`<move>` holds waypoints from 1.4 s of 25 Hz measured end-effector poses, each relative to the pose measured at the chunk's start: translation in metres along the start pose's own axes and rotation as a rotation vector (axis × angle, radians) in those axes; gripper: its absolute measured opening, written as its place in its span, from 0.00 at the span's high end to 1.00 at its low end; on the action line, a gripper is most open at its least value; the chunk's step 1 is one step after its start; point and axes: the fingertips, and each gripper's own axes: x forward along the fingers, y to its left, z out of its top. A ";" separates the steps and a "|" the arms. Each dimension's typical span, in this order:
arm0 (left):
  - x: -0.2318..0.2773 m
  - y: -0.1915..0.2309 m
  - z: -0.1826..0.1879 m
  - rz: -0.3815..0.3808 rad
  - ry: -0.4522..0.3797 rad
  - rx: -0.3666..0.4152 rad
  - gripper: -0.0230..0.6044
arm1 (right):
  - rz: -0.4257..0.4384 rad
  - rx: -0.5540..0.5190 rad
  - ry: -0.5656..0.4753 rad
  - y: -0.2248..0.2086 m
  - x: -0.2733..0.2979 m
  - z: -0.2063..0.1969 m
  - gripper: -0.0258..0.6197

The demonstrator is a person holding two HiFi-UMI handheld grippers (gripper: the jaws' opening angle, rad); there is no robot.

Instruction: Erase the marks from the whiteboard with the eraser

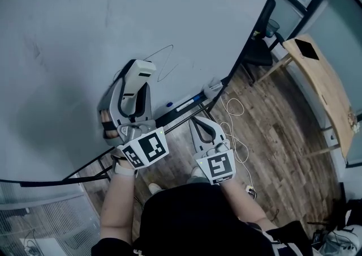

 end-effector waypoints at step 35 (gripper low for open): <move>0.056 -0.103 0.040 -0.086 0.012 -0.018 0.54 | -0.044 0.025 0.042 -0.118 -0.046 -0.034 0.92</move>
